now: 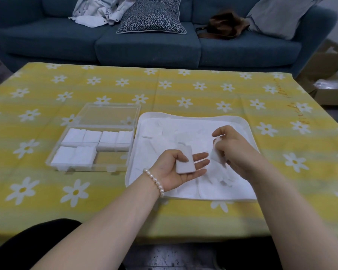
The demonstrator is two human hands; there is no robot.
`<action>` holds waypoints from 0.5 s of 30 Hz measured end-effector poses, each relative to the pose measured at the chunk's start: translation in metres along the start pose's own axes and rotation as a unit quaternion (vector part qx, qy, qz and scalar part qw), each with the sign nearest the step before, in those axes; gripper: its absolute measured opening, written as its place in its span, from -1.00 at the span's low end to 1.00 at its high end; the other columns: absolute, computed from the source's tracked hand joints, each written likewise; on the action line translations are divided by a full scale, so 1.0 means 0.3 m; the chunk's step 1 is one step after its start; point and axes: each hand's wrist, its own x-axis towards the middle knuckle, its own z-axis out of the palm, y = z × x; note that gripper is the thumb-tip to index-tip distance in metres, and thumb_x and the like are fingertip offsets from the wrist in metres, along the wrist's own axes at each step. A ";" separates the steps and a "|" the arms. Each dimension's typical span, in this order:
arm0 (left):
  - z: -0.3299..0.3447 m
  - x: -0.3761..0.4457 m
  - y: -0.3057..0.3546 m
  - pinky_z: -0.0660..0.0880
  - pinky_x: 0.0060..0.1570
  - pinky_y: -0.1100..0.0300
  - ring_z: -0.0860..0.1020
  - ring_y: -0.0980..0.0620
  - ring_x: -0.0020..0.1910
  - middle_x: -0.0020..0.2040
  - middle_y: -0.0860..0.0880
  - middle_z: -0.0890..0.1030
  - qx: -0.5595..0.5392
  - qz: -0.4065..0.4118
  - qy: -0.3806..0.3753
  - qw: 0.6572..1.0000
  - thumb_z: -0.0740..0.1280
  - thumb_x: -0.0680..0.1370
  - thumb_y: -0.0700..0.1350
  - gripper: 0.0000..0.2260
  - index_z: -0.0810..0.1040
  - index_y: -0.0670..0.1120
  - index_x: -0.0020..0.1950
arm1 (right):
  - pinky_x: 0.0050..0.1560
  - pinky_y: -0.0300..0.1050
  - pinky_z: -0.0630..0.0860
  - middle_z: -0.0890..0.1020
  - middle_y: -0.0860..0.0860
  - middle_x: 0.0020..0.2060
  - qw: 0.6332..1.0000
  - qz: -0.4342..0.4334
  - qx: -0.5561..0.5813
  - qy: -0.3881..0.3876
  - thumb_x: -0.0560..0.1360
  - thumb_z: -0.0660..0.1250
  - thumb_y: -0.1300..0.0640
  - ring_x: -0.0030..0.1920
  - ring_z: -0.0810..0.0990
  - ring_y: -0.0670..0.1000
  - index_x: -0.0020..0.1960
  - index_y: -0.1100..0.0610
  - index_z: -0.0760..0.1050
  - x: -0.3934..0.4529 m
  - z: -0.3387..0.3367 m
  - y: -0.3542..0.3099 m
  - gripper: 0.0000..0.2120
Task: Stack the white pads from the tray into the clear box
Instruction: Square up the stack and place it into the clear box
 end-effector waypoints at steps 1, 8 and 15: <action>0.002 0.002 -0.002 0.53 0.09 -0.09 0.63 -0.17 -0.04 -0.08 -0.21 0.65 -0.003 0.006 0.004 1.000 0.01 0.48 -0.36 -0.70 0.47 -0.33 0.08 | -0.31 -0.11 0.29 0.45 0.10 -0.23 1.000 0.008 0.018 -0.002 0.43 0.08 0.42 -0.29 0.40 0.06 -0.01 0.10 0.37 0.003 -0.002 0.003 -0.71; 0.019 0.025 0.000 0.50 -0.08 0.16 0.59 0.02 -0.25 -0.17 -0.12 0.64 0.009 0.088 0.038 0.995 0.15 0.56 -0.35 -0.80 0.52 -0.20 0.07 | -0.33 -0.13 0.53 0.57 0.07 -0.40 0.972 0.053 0.229 0.004 0.38 0.37 0.44 -0.41 0.57 0.03 -0.17 0.13 0.40 0.005 0.012 0.008 -0.74; 0.045 0.008 -0.005 0.53 -0.03 0.13 0.62 -0.02 -0.13 -0.02 -0.16 0.63 0.096 0.119 0.033 0.988 0.16 0.56 -0.34 -0.73 0.52 -0.26 0.21 | -0.45 -0.31 0.41 0.59 0.04 -0.39 0.992 -0.012 0.101 0.074 0.33 0.47 0.35 -0.45 0.54 -0.10 -0.23 0.14 0.49 -0.012 0.089 0.016 -0.80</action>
